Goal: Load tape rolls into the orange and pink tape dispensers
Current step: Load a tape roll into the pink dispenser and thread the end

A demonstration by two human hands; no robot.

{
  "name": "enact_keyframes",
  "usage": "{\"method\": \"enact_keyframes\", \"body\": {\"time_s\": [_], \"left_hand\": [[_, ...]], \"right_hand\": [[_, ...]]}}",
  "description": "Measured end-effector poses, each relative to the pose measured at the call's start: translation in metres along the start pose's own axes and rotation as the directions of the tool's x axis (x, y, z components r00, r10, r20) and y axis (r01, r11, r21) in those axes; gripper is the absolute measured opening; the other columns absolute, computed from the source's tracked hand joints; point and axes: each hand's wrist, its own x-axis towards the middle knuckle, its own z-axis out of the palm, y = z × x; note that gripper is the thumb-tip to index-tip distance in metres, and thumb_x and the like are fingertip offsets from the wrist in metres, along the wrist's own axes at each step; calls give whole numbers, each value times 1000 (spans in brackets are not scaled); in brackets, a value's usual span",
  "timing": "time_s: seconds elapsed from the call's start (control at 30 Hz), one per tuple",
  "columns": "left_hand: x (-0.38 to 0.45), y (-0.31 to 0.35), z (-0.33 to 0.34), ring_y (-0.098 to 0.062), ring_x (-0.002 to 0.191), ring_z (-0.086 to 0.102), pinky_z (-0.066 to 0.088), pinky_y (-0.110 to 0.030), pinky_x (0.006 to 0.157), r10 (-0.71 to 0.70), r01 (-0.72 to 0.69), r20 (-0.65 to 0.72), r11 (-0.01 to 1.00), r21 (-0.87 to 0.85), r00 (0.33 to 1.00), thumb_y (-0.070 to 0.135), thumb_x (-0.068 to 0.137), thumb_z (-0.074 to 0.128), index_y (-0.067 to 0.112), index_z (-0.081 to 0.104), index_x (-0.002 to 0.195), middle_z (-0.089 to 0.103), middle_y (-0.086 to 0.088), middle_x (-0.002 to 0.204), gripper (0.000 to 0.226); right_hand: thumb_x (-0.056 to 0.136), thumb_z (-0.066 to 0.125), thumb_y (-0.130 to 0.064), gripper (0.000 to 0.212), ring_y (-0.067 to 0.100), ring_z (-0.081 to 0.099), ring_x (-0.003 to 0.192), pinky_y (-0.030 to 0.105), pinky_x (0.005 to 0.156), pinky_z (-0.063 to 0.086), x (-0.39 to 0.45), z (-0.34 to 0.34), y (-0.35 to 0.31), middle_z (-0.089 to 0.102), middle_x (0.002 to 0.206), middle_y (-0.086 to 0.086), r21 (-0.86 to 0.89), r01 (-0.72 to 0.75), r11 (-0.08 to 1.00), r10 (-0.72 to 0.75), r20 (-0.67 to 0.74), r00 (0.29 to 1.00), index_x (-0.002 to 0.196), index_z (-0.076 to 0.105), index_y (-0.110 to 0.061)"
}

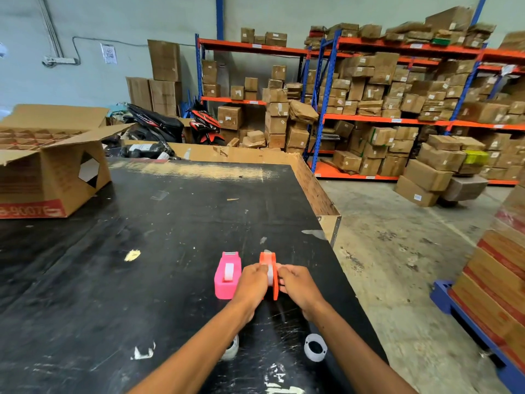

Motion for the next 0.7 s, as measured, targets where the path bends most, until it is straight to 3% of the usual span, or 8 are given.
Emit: {"method": "enact_keyframes", "body": {"time_s": [0.17,0.23,0.33,0.4,0.47,0.53,0.6,0.7], "left_hand": [[-4,2,-8,-7,77,57,44,-3,59,92,-96,35,988,121,995,11,97,39,25,62,81,64,8,81,31],[-4,6,-19,-5,87,58,39,5,64,151,-150,12,971,185,989,3,94,42,16,64,105,63,12,93,28],[-2,13,-48,-18,116,59,39,-15,99,231,-199,-68,927,317,970,-7,85,50,2,55,128,63,-8,127,45],[3,11,-72,-21,126,53,38,-29,110,218,-179,-63,908,378,974,-5,79,57,5,50,135,55,-11,139,57],[8,3,-90,-20,137,41,30,-26,113,160,-149,17,867,475,987,2,75,64,8,37,144,43,-6,149,74],[11,-8,-102,-17,135,41,29,-12,100,104,-163,135,809,564,985,8,72,71,13,38,143,46,2,141,79],[15,-20,-110,-15,113,57,38,-2,83,114,-234,236,779,582,965,14,69,78,28,55,123,61,7,118,60],[15,-32,-114,-10,98,65,50,-18,86,178,-296,248,734,611,952,43,70,77,37,60,115,73,8,105,49]], "right_hand": [[95,44,-12,29,40,62,105,50,96,49,5,-9,-1,70,102,25,-76,40,996,-43,-38,998,90,72,-8],[95,47,-14,27,37,63,101,47,96,49,9,-14,-6,69,106,24,-129,73,989,-83,-74,994,103,68,2],[93,54,-10,25,16,63,102,25,91,50,16,-12,-20,70,112,9,-227,182,957,-205,-83,975,112,68,-3],[89,56,-4,25,13,64,98,5,76,46,18,-3,-30,71,110,8,-289,261,921,-278,-16,961,111,69,-4],[86,60,-4,27,10,64,91,-4,66,42,21,11,-40,72,105,5,-365,333,870,-315,109,943,112,68,-3],[86,62,-7,27,6,60,81,1,66,45,23,28,-47,70,95,-1,-471,383,795,-291,259,921,112,68,-6],[84,64,-10,21,13,55,79,26,73,50,27,46,-52,63,84,0,-619,415,667,-216,372,903,104,70,-10],[80,68,-13,9,21,50,76,28,66,39,30,64,-57,56,78,5,-763,371,529,-84,388,918,84,63,-19]]}}
